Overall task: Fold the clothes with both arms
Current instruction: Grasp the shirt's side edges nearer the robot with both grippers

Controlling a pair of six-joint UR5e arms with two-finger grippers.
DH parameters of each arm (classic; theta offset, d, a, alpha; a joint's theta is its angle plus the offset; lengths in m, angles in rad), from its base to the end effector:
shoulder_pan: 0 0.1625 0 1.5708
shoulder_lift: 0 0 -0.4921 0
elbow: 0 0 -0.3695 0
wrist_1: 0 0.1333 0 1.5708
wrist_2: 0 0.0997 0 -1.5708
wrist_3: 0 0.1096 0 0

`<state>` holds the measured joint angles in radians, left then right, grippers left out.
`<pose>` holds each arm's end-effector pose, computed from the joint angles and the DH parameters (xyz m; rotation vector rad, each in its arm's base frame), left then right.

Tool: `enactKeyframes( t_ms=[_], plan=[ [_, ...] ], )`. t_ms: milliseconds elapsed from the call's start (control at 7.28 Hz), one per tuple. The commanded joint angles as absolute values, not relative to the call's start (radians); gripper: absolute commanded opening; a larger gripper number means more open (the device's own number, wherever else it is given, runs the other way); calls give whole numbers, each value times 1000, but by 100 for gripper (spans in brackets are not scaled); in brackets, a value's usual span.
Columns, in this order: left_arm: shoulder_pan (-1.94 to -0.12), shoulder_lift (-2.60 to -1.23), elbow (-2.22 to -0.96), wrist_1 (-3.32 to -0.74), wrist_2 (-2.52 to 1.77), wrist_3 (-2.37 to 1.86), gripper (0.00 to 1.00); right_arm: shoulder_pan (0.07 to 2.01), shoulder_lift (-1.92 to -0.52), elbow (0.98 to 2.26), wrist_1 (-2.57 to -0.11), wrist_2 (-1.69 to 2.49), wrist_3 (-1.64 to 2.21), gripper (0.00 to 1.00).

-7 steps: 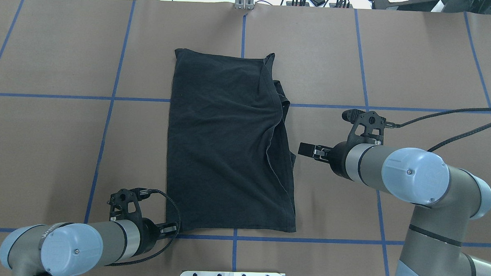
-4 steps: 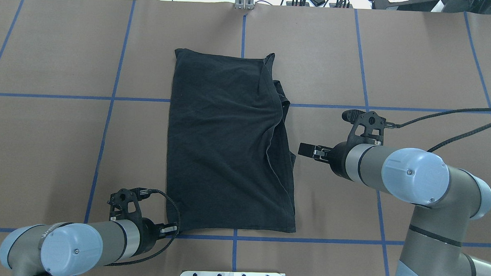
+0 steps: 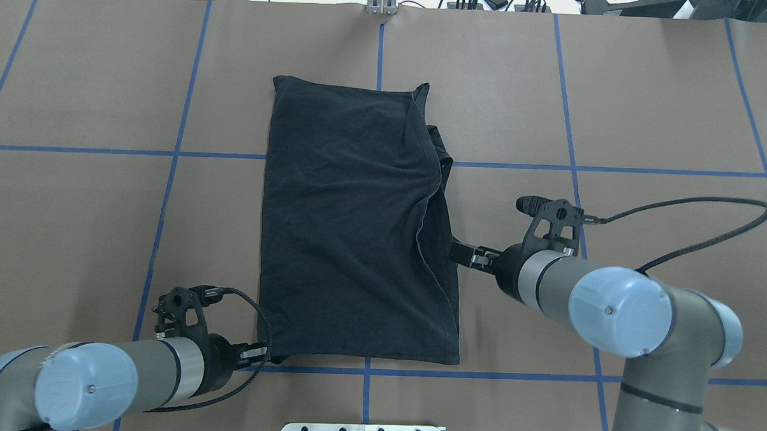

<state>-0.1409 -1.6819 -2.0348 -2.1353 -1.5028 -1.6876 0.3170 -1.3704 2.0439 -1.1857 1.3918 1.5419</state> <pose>0.4809 -0.2104 0.4057 0.0744 1.1422 -0.2678 -0.4556 -0.3103 0.3802 0.3431 -1.0176 0.3548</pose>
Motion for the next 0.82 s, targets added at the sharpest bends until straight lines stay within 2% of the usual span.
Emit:
enactKeyframes(
  t_ms=[0, 275, 550, 687],
  plan=[
    [-143, -1646, -2068, -2135, -1503, -1687, 0, 218, -1336, 2013, -1196, 1274, 1629, 100],
    [-143, -1649, -2068, -2135, -1503, -1687, 0, 192, -1209, 1854, -1198, 1244, 1711, 98],
    [-141, -1652, -2068, -2135, -1503, -1689, 0, 181, -1192, 1833, -1241, 1233, 1735, 94],
    [-140, -1655, -2068, -2135, -1503, -1689, 0, 181, -1192, 1833, -1249, 1233, 1741, 89]
  ],
)
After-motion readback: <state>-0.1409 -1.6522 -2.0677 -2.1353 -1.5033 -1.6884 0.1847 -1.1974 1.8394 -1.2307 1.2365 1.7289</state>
